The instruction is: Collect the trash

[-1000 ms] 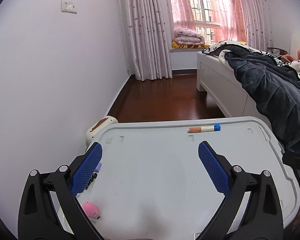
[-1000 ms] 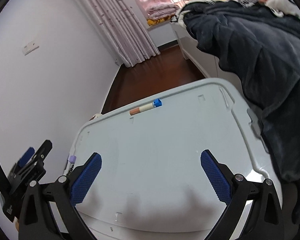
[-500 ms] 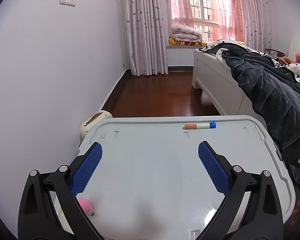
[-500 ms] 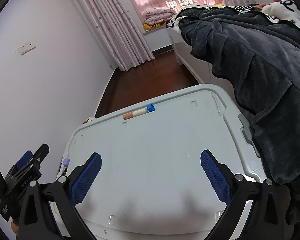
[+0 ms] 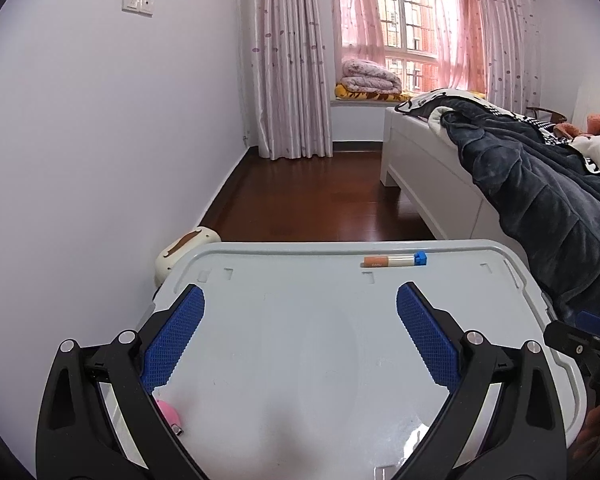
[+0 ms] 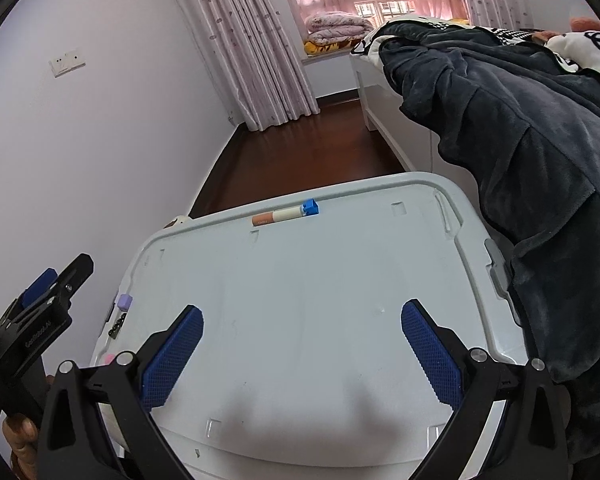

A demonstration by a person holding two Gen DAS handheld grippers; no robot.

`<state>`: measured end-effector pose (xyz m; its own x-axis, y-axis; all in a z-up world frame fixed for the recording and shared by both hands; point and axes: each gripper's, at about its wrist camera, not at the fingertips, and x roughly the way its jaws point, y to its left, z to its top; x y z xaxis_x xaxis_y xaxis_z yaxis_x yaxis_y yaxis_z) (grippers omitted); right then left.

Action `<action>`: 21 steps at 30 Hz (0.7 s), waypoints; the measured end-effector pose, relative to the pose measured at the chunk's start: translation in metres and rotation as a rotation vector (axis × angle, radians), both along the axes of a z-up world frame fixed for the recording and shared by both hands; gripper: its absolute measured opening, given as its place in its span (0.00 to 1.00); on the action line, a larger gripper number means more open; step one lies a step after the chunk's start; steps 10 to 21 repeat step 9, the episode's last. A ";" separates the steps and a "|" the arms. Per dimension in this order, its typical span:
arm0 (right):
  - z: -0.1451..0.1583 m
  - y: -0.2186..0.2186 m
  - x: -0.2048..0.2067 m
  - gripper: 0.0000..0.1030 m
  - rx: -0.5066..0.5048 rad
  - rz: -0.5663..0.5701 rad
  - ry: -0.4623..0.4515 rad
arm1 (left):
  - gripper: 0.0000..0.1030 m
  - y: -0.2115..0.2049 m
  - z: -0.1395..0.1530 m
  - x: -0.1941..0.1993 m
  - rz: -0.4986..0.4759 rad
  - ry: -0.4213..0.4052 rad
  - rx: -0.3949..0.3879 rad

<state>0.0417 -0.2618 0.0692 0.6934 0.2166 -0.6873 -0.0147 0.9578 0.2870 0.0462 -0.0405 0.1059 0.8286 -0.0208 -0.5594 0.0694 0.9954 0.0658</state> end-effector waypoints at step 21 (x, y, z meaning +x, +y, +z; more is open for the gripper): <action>0.001 0.000 -0.001 0.95 0.002 -0.004 -0.002 | 0.92 -0.004 -0.007 0.007 -0.022 0.065 -0.015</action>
